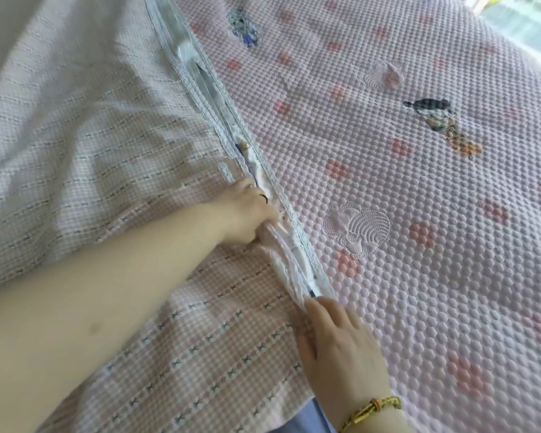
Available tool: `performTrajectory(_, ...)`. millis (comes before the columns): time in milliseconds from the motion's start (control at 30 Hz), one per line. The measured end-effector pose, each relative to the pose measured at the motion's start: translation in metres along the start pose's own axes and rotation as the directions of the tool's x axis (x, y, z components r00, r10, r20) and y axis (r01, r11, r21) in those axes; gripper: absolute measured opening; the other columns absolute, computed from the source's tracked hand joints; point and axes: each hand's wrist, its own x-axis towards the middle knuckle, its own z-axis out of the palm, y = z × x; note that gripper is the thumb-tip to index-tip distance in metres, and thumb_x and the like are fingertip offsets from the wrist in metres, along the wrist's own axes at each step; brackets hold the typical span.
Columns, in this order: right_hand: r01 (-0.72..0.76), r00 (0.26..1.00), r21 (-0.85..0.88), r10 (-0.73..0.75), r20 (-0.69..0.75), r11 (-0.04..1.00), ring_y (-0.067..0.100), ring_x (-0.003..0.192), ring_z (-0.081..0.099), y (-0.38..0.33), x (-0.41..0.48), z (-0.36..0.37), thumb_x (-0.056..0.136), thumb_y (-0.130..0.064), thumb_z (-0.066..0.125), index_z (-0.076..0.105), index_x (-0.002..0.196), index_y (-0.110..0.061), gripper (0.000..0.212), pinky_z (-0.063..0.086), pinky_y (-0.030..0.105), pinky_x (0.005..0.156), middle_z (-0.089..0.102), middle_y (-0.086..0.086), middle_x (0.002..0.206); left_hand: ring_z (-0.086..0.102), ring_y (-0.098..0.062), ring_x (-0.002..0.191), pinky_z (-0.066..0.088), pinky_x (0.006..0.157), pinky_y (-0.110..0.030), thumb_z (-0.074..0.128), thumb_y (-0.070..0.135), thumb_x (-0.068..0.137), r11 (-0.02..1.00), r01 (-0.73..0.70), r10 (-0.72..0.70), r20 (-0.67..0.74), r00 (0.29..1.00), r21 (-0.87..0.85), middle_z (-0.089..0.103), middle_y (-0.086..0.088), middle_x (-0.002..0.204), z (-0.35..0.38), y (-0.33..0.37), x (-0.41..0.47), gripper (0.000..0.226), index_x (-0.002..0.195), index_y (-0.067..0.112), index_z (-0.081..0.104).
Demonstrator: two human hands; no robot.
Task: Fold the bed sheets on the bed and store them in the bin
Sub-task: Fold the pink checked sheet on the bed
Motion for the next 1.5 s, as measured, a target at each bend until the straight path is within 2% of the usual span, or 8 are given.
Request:
performTrajectory(133, 0.126, 0.982, 0.062, -0.116, -0.148, 0.99, 0.01, 0.071, 0.057, 0.002, -0.024, 0.003, 0.082, -0.027, 0.041, 0.059, 0.098, -0.026, 0.023, 0.043, 0.022, 0.062, 0.068, -0.013, 0.084, 0.067, -0.023, 0.077, 0.031, 0.086, -0.033, 0.038, 0.008, 0.072, 0.977, -0.161, 0.211, -0.505, 0.837, 0.142, 0.071, -0.004, 0.087, 0.029, -0.018, -0.032, 0.04, 0.089, 0.012, 0.074)
performTrajectory(300, 0.306, 0.94, 0.094, -0.286, -0.185, 0.947, 0.008, 0.059, 0.058, -0.012, -0.036, 0.01, 0.064, -0.015, 0.043, 0.058, 0.083, -0.028, 0.028, 0.032, 0.02, 0.06, 0.068, -0.016, 0.071, 0.066, -0.02, 0.054, 0.032, 0.081, -0.033, 0.067, 0.006, 0.061, 0.995, -0.057, 0.094, -0.518, 0.85, 0.086, 0.07, -0.005, 0.065, 0.066, -0.026, -0.056, 0.018, 0.076, 0.007, 0.074)
performTrajectory(567, -0.192, 0.969, 0.27, 0.226, -0.103, 0.944, 0.026, 0.112, 0.047, -0.017, -0.04, 0.022, 0.068, -0.04, 0.052, 0.047, 0.118, -0.02, 0.054, 0.041, 0.034, 0.097, 0.046, 0.004, 0.125, 0.056, -0.016, 0.111, 0.023, 0.106, -0.027, 0.055, 0.031, 0.091, 0.998, 0.047, -0.058, -0.277, 0.959, -0.044, 0.062, 0.005, 0.12, 0.055, -0.015, -0.051, 0.035, 0.125, 0.022, 0.058)
performTrajectory(733, -0.581, 0.81, 0.506, 0.511, 0.287, 0.638, 0.016, 0.13, 0.033, -0.003, -0.013, 0.011, 0.081, -0.02, 0.067, 0.025, 0.141, -0.014, 0.073, 0.029, 0.029, 0.11, 0.029, -0.002, 0.139, 0.046, -0.02, 0.118, 0.02, 0.102, -0.026, 0.043, 0.029, 0.096, 0.99, 0.104, -0.125, -0.237, 0.963, -0.1, 0.051, 0.005, 0.132, 0.046, -0.012, -0.048, 0.035, 0.128, 0.022, 0.053)
performTrajectory(900, -0.509, 0.853, 0.399, 0.386, 0.351, 0.763, 0.002, 0.082, 0.041, 0.002, -0.006, -0.006, 0.091, -0.031, 0.053, 0.05, 0.086, -0.032, 0.005, 0.034, 0.011, 0.062, 0.043, -0.018, 0.09, 0.017, -0.016, 0.136, -0.002, 0.11, -0.027, 0.046, 0.027, 0.093, 0.99, 0.102, -0.12, -0.214, 0.97, -0.092, 0.025, 0.006, 0.146, 0.025, 0.0, -0.04, 0.032, 0.124, 0.023, 0.05)
performTrajectory(1100, -0.075, 0.996, 0.163, 0.08, -0.027, 0.984, 0.008, 0.06, 0.05, -0.019, -0.018, 0.006, 0.062, -0.029, 0.061, 0.057, 0.052, -0.03, 0.011, 0.037, 0.02, 0.063, 0.047, -0.017, 0.053, 0.0, -0.011, 0.141, -0.005, 0.107, -0.023, 0.036, -0.006, 0.087, 0.998, 0.023, -0.023, 0.0, 1.0, -0.057, 0.011, 0.007, 0.154, 0.002, 0.022, -0.036, 0.074, 0.144, 0.034, 0.013)
performTrajectory(1400, -0.344, 0.903, 0.291, 0.23, 0.362, 0.893, 0.001, 0.101, 0.05, -0.013, -0.017, -0.002, 0.095, -0.035, 0.037, 0.024, 0.123, -0.039, 0.031, 0.033, 0.016, 0.068, 0.036, -0.017, 0.12, 0.039, -0.013, 0.124, -0.003, 0.113, -0.033, 0.034, 0.0, 0.091, 0.963, 0.052, -0.036, -0.064, 0.997, 0.265, 0.052, 0.007, 0.126, 0.005, -0.009, -0.029, 0.048, 0.129, 0.025, 0.05)
performTrajectory(1500, -0.343, 0.919, 0.353, 0.233, 0.317, 0.87, 0.001, 0.07, 0.045, -0.005, -0.013, -0.01, 0.089, -0.039, 0.031, 0.035, 0.085, -0.037, 0.007, 0.034, 0.018, 0.058, 0.045, -0.016, 0.084, 0.037, -0.015, 0.126, 0.0, 0.115, -0.038, 0.038, 0.002, 0.092, 0.942, 0.169, -0.147, -0.096, 0.985, 0.291, 0.054, 0.005, 0.124, 0.001, -0.02, -0.025, 0.044, 0.125, 0.028, 0.053)
